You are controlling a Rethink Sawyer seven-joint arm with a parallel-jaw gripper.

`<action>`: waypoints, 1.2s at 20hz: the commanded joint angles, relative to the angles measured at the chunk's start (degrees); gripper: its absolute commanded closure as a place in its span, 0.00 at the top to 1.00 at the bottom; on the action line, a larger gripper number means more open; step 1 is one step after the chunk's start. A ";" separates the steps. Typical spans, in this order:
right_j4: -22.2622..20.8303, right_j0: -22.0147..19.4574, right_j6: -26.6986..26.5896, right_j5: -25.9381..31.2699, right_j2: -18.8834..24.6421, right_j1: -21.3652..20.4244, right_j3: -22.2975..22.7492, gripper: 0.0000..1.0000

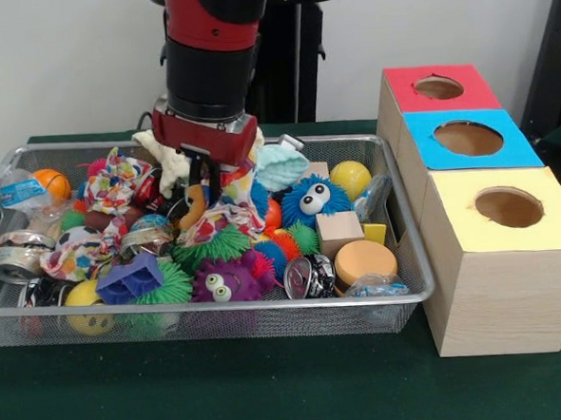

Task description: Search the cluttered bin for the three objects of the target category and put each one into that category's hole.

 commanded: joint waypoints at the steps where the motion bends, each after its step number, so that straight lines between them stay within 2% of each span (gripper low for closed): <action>1: 0.35 -4.53 13.52 -6.32 5.18 2.01 4.21 0.00; 6: -1.20 -7.78 11.71 -8.35 7.99 1.15 5.63 0.00; 8: -0.40 -6.26 12.39 -6.08 6.60 0.23 5.30 0.00; 11: 1.12 -2.01 14.63 -0.69 2.11 -0.18 3.48 0.00; 13: 1.58 -1.18 15.20 0.52 1.32 -0.10 2.73 0.00; 17: 1.52 -2.02 14.28 0.11 1.86 0.14 2.64 0.00; 24: 0.53 -5.03 12.85 -4.75 5.19 0.64 4.69 0.00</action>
